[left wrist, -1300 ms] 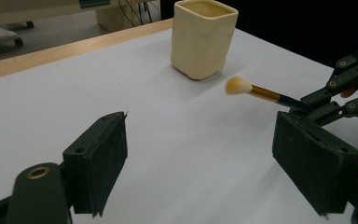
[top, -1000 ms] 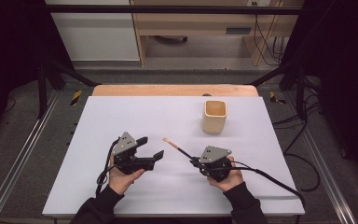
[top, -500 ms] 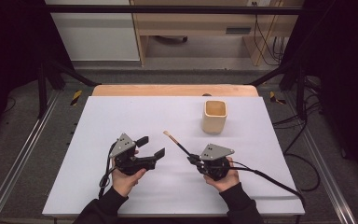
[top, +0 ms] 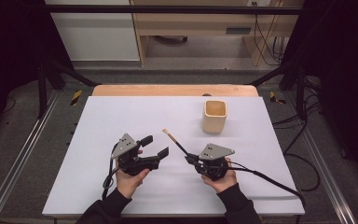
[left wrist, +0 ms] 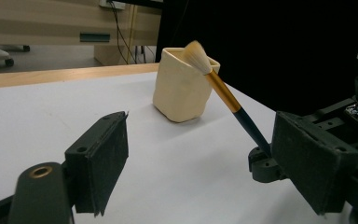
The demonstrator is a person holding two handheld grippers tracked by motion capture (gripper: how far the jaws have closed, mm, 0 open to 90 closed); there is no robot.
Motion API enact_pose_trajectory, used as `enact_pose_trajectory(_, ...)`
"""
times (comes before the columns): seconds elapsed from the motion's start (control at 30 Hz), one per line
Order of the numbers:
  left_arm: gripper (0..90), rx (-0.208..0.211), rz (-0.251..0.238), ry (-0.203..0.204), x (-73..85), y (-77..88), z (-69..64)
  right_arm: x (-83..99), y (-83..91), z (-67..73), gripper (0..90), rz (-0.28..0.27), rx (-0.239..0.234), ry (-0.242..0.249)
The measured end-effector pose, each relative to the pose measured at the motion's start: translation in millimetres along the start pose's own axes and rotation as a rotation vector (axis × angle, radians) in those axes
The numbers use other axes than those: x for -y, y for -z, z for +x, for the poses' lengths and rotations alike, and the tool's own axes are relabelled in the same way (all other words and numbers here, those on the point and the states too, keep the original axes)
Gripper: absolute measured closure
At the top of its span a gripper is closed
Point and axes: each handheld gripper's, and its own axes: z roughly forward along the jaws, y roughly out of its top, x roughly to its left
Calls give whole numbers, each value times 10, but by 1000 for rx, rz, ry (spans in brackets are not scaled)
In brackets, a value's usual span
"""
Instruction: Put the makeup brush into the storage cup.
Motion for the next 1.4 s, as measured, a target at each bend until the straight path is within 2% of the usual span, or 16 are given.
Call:
enact_pose_trajectory(0.2,204,12,-12,24,12,-69,-40,-8,-1,6,850,-19,-1,-11)
enact_pose_trajectory(0.3,220,25,-21,49,0,-106,-44,-8,-9,9,851,-20,-2,-16)
enact_pose_trajectory(0.5,260,27,-32,77,5,-187,-66,-12,-18,18,850,-26,0,-18)
enact_pose_trajectory(0.6,285,40,-44,109,14,-227,-77,-15,-25,27,850,-26,2,-17)
enact_pose_trajectory(0.77,325,48,-41,117,46,-295,-105,-9,-42,37,850,-22,0,-13)
enact_pose_trajectory(1.1,511,71,-45,153,67,-351,-123,-3,-67,51,850,-18,-6,-22)
enact_pose_trajectory(1.4,652,63,-59,182,68,-347,-142,-5,-74,59,851,-23,0,-28)
